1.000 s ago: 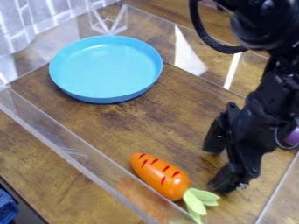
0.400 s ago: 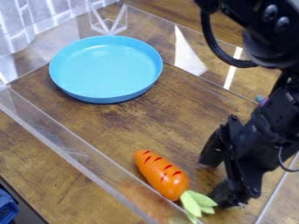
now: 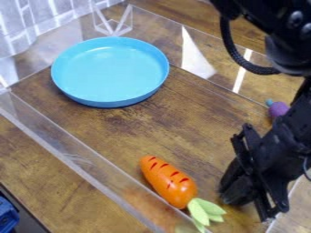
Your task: Move the carrot to the left side
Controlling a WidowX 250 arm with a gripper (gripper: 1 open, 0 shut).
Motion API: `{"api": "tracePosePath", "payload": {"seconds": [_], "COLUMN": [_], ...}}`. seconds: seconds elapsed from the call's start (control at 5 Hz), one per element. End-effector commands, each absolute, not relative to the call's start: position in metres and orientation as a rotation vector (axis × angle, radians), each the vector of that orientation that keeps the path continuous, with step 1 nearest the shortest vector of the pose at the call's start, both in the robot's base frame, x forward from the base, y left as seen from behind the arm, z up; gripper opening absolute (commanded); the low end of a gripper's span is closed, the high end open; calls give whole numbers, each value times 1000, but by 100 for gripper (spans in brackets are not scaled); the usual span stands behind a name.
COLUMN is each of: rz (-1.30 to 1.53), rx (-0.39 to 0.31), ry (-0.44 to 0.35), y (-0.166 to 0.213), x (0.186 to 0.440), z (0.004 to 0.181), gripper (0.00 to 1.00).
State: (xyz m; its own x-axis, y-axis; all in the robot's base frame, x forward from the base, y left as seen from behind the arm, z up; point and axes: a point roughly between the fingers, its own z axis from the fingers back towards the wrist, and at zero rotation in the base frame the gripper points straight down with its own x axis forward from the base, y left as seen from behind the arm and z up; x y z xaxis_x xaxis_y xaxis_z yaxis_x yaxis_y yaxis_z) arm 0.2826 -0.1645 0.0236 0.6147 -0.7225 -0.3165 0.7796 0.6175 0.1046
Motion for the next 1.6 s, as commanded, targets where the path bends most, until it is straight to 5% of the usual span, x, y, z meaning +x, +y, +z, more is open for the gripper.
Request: {"api": "tracePosePath", "payload": {"seconds": [0.0,0.2,0.4,1.4], "rz": [-859,-907,-932,-1041], "rx": [249,265,275,292], "ry": [195,181,171,199], "y": [-159,-148,-136,-152], "x": [297,299,302,279], "z": [50,57,62,39], "gripper": [0,0,100,100]}}
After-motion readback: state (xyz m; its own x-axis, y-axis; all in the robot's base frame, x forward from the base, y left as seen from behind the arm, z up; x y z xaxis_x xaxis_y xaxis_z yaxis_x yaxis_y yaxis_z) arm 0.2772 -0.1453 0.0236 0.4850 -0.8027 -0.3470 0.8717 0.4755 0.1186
